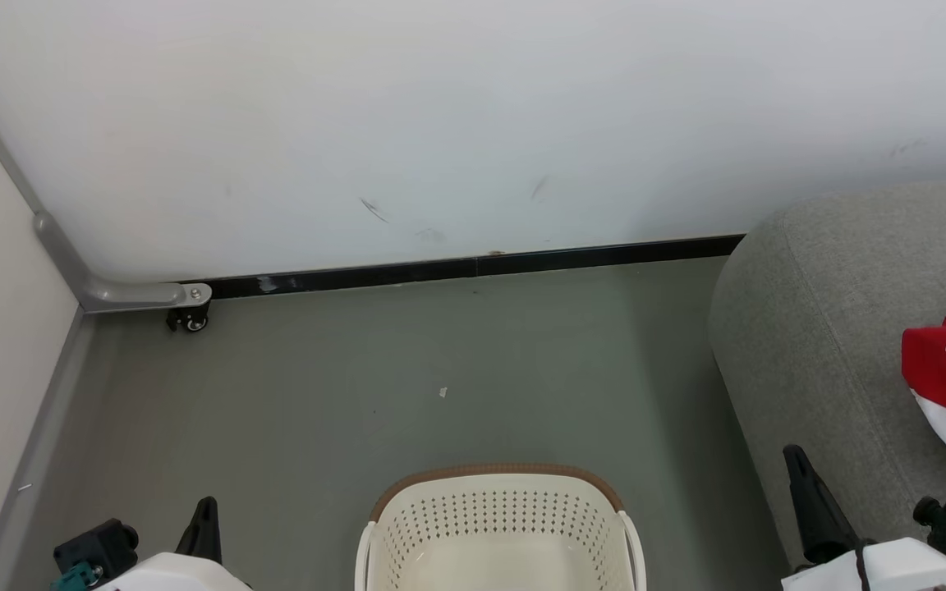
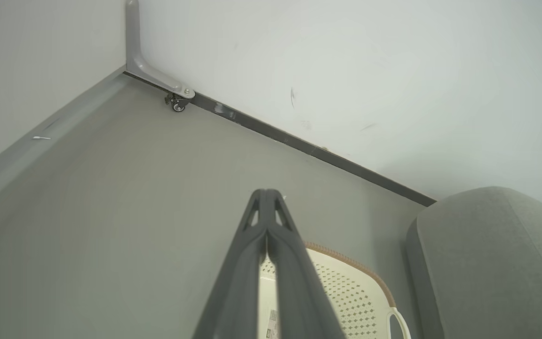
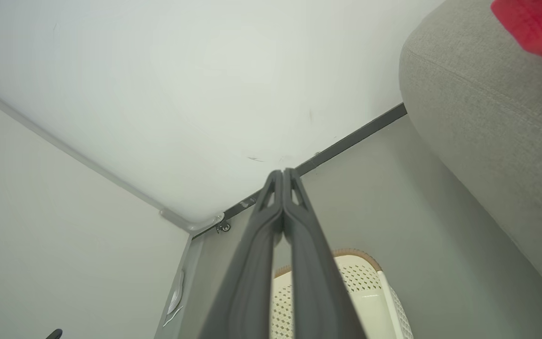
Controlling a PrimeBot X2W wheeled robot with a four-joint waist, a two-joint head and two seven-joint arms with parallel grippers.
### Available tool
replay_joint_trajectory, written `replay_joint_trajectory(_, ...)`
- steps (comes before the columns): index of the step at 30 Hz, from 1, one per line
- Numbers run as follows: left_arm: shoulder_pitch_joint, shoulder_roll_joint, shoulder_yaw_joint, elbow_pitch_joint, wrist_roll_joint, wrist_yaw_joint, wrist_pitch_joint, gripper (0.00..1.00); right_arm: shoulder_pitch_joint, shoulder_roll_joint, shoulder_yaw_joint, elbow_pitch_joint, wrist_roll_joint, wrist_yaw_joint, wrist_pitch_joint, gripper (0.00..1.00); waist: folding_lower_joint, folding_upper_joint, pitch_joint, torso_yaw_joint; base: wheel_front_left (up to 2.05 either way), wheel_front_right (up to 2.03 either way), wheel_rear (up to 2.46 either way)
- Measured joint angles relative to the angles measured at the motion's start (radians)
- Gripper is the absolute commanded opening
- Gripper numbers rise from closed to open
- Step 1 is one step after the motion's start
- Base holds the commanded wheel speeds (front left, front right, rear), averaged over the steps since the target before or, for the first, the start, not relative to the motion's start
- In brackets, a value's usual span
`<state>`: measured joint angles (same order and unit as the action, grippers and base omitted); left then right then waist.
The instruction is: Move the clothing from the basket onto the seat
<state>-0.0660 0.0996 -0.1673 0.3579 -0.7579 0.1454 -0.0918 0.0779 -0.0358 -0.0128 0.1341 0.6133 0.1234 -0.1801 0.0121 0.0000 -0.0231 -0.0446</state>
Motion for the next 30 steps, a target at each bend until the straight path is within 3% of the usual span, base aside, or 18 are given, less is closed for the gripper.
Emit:
replay_joint_trajectory(6,0.0,-0.004,0.024,-0.007,-0.074,-0.026,0.021,0.0,-0.001,-0.007,-0.002,0.006,0.098,0.0,0.021,0.0,0.0042,0.0,-0.004,0.004,0.0,0.0,0.0)
replay_joint_trajectory(14,0.0,-0.012,0.058,-0.019,-0.185,-0.059,0.048,0.0,-0.006,-0.021,-0.004,0.022,0.242,0.0,0.049,0.0,0.0051,0.0,-0.006,0.011,0.0,0.0,0.0)
replay_joint_trajectory(30,0.0,-0.03,0.117,-0.032,-0.383,-0.122,0.097,0.0,-0.046,-0.036,-0.006,0.059,0.496,0.0,0.097,0.0,-0.0079,0.0,0.007,0.021,0.0,0.0,0.0)
